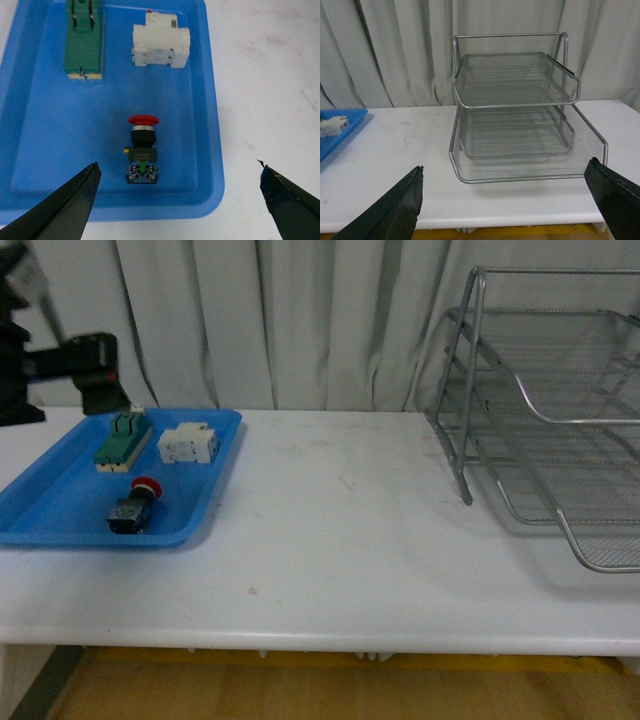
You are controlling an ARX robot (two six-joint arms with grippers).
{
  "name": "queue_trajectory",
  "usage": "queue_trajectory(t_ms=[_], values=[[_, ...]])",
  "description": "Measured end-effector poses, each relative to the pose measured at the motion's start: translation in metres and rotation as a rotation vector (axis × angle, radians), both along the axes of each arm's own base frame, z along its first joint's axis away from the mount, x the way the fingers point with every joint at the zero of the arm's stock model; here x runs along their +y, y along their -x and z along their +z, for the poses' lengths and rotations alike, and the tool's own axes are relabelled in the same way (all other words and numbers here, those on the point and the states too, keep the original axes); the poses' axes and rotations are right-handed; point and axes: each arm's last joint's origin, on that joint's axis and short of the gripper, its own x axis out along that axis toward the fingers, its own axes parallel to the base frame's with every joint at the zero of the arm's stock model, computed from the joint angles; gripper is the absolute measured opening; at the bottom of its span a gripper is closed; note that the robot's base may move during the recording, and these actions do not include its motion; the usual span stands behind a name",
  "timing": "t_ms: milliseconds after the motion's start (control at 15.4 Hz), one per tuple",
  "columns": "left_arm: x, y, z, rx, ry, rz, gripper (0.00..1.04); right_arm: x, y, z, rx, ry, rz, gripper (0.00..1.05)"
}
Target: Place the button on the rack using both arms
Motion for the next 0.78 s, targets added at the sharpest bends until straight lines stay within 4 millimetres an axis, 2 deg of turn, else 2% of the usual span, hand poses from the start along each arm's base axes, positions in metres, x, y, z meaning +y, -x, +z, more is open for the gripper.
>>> queue_trajectory(t_ms=[65,195,324,454,649,779], values=[[-0.008,-0.016,-0.015,0.051,-0.046,-0.050,0.98,0.000,0.000,0.000,0.000,0.000,0.000,0.98],[-0.015,-0.036,-0.034,0.112,-0.107,-0.106,0.98,0.000,0.000,0.000,0.000,0.000,0.000,0.98],[-0.011,-0.050,-0.055,0.169,-0.154,-0.085,0.98,0.000,0.000,0.000,0.000,0.000,0.000,0.98],[0.003,-0.058,-0.077,0.230,-0.188,-0.025,0.98,0.000,0.000,0.000,0.000,0.000,0.000,0.98],[0.018,-0.065,-0.087,0.246,-0.187,0.018,0.98,0.000,0.000,0.000,0.000,0.000,0.000,0.98],[0.018,-0.067,-0.089,0.257,-0.141,0.004,0.98,0.000,0.000,0.000,0.000,0.000,0.000,0.98]])
